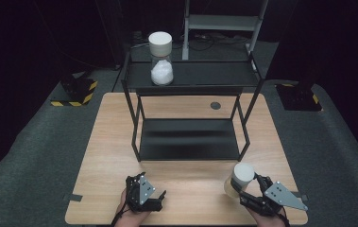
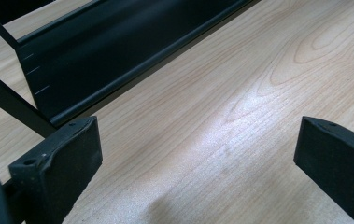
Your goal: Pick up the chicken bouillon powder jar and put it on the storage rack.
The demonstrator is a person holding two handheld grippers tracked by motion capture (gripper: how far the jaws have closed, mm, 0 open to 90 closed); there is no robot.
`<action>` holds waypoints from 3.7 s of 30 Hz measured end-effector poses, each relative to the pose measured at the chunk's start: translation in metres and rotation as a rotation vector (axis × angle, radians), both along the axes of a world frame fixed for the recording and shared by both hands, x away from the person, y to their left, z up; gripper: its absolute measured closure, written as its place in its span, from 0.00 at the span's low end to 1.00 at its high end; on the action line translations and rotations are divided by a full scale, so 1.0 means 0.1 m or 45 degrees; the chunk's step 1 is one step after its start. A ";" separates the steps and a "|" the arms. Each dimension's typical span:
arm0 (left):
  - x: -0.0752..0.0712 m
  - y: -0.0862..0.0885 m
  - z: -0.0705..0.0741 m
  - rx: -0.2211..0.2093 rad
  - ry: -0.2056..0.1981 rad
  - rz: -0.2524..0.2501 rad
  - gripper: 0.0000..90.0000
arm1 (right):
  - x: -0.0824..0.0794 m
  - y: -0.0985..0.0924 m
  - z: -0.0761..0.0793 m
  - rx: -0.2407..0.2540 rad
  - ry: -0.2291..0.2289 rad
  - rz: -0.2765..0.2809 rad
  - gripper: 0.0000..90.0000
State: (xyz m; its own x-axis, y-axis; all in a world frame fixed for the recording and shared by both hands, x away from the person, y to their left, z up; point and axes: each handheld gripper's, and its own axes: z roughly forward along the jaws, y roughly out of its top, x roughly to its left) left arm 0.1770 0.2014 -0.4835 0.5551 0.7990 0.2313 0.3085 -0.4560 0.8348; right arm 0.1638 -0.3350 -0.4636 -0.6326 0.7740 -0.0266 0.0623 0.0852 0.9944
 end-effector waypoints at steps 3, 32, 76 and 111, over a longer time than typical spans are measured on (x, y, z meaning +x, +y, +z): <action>-0.01 0.02 -0.01 -0.012 -0.003 -0.003 0.01 | 0.02 0.05 0.02 0.012 -0.011 -0.002 0.38; 0.00 0.06 -0.01 -0.036 -0.006 -0.015 0.01 | 0.48 0.49 0.60 -0.007 -0.027 0.045 0.38; 0.00 0.09 -0.02 -0.048 -0.008 -0.033 0.01 | 1.04 0.70 1.36 0.073 -0.132 0.023 0.38; 0.00 0.11 -0.02 -0.061 -0.005 -0.035 0.01 | 1.14 0.75 2.06 0.136 -0.274 -0.025 0.38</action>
